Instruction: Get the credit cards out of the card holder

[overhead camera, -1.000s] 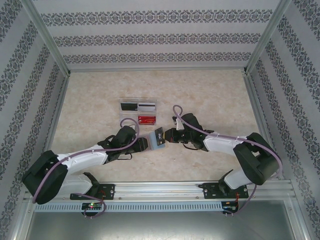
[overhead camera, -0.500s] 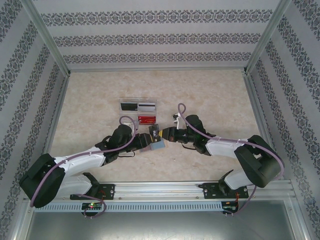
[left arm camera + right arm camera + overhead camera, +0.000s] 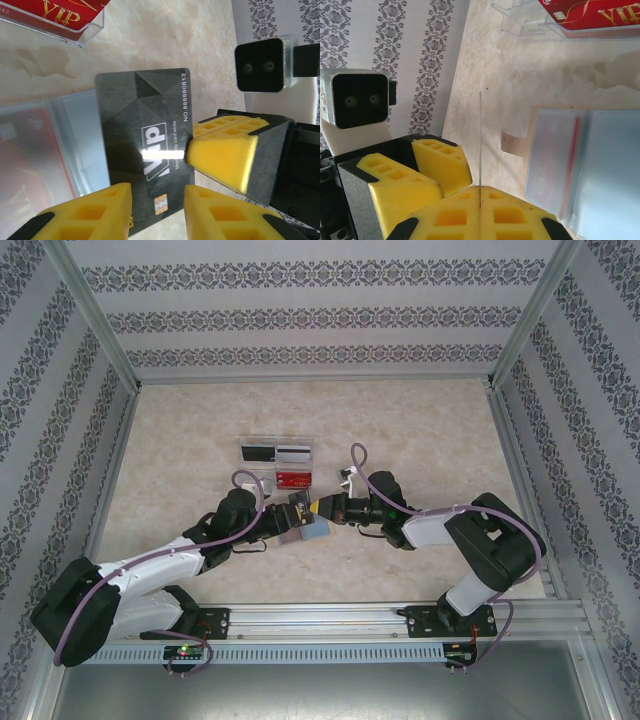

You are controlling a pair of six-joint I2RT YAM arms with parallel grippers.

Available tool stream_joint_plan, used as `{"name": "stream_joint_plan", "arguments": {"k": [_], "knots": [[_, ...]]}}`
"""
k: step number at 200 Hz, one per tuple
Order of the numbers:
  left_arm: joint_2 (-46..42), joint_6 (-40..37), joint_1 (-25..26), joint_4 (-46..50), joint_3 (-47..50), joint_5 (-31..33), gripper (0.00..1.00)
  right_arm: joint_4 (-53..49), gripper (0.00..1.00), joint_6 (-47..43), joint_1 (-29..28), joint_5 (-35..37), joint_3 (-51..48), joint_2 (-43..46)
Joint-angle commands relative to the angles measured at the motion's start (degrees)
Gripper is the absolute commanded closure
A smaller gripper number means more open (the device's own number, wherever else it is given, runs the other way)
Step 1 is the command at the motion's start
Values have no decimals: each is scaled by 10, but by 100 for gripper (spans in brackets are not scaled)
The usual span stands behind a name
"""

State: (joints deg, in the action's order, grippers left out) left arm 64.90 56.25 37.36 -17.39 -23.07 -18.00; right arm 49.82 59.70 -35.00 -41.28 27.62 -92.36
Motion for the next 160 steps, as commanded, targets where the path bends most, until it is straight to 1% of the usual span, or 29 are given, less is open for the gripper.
{"name": "stream_joint_plan", "arguments": {"k": [1,60,138,160], "knots": [[-6,5,-11,-11,6,-3,66,65,100,19,-1,-22,-3,-15],[-41,-15,-16,67,0,38,66,65,100,15,6,-12,-14,-5],[-32,-7,-18,43,3,16,67,107,100,37,-9,-36,0,-33],[-36,-4,-17,36,4,12,70,115,100,41,-14,-41,6,-45]]}}
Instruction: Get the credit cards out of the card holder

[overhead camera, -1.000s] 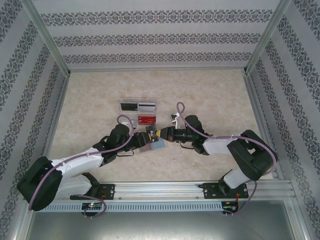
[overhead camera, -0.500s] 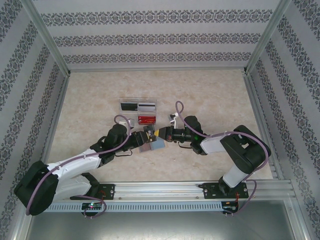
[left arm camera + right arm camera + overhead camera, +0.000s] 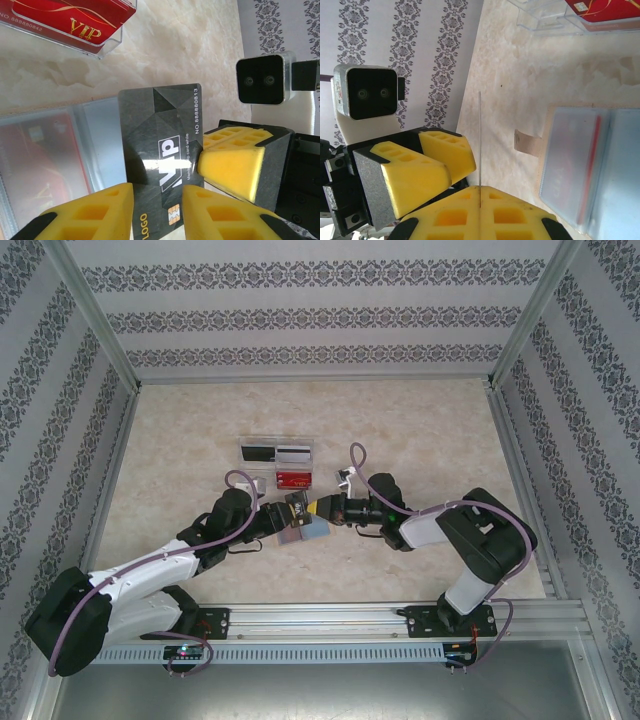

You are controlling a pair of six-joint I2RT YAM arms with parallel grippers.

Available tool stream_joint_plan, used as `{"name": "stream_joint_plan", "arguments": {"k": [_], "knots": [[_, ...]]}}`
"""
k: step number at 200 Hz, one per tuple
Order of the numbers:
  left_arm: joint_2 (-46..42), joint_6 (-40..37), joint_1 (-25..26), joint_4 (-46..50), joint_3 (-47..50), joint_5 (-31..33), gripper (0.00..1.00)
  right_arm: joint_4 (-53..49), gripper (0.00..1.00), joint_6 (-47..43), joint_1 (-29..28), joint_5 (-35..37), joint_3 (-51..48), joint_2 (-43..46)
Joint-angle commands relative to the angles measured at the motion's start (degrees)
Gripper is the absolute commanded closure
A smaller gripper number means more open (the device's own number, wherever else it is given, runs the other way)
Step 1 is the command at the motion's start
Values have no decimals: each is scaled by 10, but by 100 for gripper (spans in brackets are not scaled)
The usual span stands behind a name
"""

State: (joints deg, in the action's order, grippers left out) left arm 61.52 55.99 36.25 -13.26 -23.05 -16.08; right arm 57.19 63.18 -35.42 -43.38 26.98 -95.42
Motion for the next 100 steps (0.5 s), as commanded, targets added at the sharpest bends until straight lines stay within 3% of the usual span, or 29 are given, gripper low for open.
{"name": "stream_joint_plan", "arguments": {"k": [1,46,100], "knots": [[-2,-2,-6,-5,4,-8,70,41,100,7,-10,-20,12,-15],[-6,-1,-6,-4,5,-11,73,67,100,19,-11,-23,15,-32],[-32,-15,-7,58,3,30,73,65,100,17,4,-14,1,-14]]}}
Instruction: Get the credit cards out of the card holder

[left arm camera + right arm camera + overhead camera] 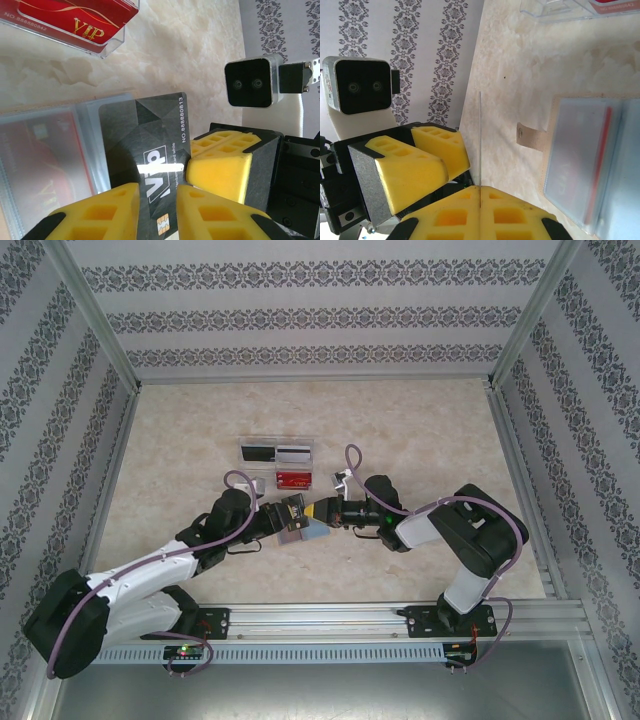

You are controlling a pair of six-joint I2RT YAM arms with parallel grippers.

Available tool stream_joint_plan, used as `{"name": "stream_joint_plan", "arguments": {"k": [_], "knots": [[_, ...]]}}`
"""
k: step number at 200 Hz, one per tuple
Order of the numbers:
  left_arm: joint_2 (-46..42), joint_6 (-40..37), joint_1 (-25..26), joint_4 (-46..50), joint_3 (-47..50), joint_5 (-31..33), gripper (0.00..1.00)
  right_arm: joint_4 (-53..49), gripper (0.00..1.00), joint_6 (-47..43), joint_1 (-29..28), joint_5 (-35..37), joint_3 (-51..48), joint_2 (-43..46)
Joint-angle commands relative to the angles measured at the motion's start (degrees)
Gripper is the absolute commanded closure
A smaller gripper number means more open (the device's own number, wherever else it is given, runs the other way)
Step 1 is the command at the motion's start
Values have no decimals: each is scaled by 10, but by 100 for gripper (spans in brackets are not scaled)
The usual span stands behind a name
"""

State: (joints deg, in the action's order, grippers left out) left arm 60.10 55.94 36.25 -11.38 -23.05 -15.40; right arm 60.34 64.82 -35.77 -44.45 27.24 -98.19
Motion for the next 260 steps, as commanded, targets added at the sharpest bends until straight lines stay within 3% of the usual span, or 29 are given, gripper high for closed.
{"name": "stream_joint_plan", "arguments": {"k": [1,106,145,175,194,209,217,242,260], "knots": [[-19,-14,-7,40,3,24,73,34,100,0,8,-3,-2,14],[-4,-4,-7,-14,10,-8,69,80,100,29,-9,-26,13,-16],[-26,-1,-7,-13,11,-7,73,135,100,58,-9,-33,15,-54],[-46,-2,-7,-4,13,-3,85,155,100,65,-7,-35,13,-70],[-49,-5,-7,2,9,-3,95,155,90,63,-5,-36,14,-75],[-48,-8,-7,10,6,-3,100,155,72,61,-5,-35,13,-75],[-48,-11,-7,15,5,-1,100,154,54,59,-2,-34,12,-75],[-54,-27,-7,51,-1,14,100,138,50,46,9,-31,4,-64],[-58,-56,-7,102,-17,32,100,113,31,29,20,-28,-4,-48]]}}
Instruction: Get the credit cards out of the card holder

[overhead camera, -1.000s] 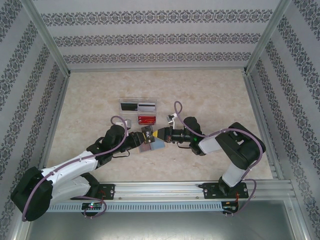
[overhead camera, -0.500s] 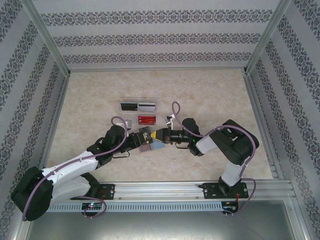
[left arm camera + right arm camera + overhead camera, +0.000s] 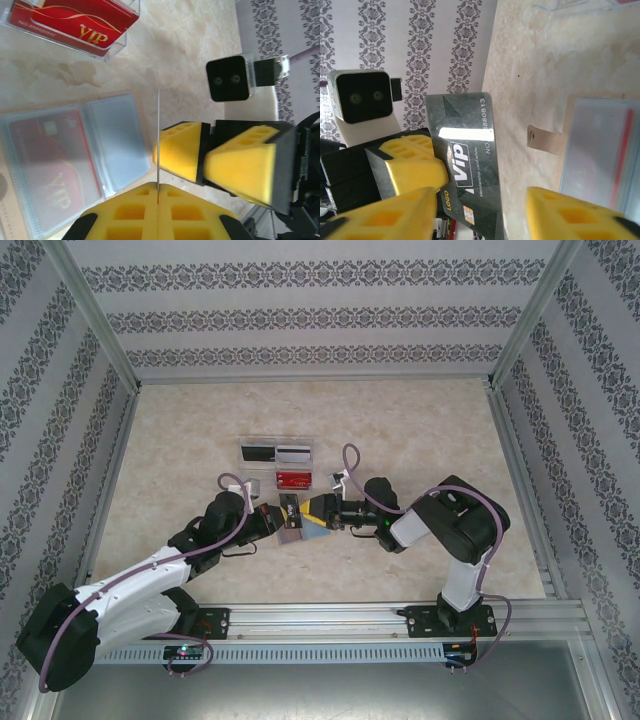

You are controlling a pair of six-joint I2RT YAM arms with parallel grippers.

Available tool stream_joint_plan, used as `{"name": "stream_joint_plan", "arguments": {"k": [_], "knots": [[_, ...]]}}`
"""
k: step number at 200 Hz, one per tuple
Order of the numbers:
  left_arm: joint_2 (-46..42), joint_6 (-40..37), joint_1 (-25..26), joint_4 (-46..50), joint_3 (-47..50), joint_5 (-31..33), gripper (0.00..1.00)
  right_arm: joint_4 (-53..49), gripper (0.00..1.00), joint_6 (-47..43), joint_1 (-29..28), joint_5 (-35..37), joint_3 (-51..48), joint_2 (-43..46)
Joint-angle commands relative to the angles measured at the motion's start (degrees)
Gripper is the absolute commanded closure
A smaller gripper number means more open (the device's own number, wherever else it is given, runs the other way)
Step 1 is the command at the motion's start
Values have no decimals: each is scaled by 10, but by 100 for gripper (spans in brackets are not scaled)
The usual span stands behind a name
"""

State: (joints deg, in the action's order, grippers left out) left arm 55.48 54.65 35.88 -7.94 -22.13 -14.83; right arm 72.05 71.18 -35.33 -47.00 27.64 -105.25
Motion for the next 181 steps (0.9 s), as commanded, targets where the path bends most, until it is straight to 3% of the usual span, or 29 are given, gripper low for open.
{"name": "stream_joint_plan", "arguments": {"k": [1,7,10,13,63,113,144,161,181], "knots": [[-12,-45,-3,73,-27,28,100,-6,30,-36,16,-3,-9,24],[-11,-58,-4,95,-36,35,100,-17,19,-44,20,-3,-11,30],[-10,-64,-4,106,-41,38,100,-22,4,-48,22,-3,-12,33],[-11,-69,-4,118,-45,43,100,-29,2,-52,23,-2,-13,37],[-11,-155,-4,288,-129,131,100,-153,2,-130,42,13,-24,108],[10,-231,-4,377,-215,207,100,-306,2,-212,58,39,-26,203],[39,-325,-3,405,-264,226,100,-542,2,-343,47,116,16,304],[59,-374,-3,415,-290,223,93,-597,2,-378,45,153,24,354],[77,-446,-3,414,-307,229,97,-640,2,-405,32,198,26,398]]}}
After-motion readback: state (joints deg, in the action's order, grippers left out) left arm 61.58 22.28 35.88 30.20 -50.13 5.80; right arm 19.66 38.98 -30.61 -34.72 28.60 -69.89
